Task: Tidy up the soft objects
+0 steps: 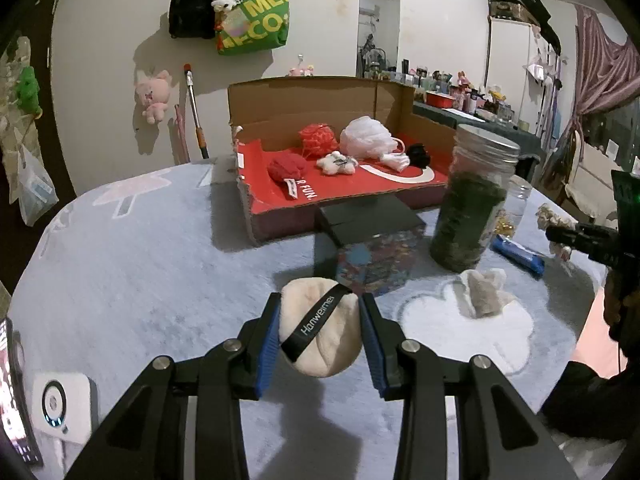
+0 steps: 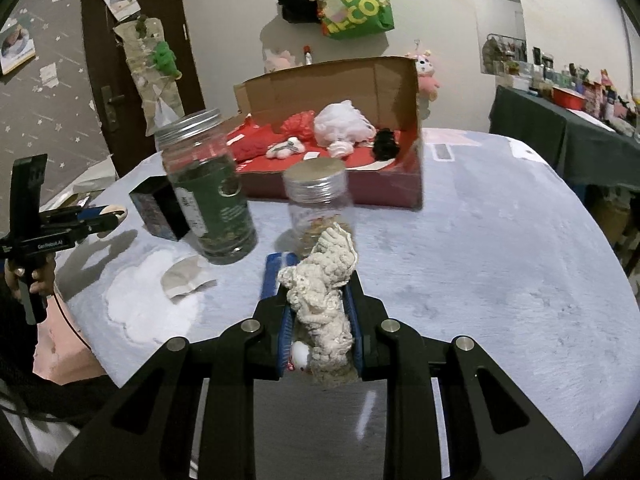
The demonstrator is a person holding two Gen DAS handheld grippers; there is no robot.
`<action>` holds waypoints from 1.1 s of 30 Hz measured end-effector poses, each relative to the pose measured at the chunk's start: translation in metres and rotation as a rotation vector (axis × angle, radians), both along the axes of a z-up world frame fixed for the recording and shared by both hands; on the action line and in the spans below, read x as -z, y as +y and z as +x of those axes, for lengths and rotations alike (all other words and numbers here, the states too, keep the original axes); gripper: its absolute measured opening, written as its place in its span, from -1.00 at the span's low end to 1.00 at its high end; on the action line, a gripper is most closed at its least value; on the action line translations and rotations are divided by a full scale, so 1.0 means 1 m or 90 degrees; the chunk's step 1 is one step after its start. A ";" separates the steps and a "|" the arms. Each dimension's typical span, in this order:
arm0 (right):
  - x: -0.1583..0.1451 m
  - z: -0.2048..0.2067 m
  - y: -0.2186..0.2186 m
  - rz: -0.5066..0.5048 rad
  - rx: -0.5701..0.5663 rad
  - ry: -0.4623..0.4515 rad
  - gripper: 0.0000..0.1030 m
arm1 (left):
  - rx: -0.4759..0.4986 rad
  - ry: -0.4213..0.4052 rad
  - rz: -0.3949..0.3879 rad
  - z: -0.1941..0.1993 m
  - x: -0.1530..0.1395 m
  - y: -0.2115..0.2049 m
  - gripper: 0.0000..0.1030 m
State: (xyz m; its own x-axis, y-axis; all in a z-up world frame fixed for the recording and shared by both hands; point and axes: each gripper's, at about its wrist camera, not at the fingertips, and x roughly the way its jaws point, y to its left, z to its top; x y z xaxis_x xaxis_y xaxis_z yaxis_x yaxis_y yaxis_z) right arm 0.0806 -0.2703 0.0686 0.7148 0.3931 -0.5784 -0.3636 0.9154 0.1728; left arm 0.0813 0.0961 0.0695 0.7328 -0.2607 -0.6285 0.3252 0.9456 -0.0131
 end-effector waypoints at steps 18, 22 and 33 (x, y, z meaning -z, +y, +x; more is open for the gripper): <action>-0.012 0.061 -0.020 -0.043 -0.076 0.020 -0.57 | 0.046 0.019 -0.009 0.054 -0.006 0.022 -0.23; -0.017 0.073 -0.020 -0.050 -0.097 0.024 -0.57 | 0.056 0.020 -0.009 0.064 -0.013 0.022 -0.23; -0.042 0.117 -0.020 0.000 -0.156 0.037 -0.57 | 0.094 0.027 -0.031 0.105 -0.040 0.006 -0.23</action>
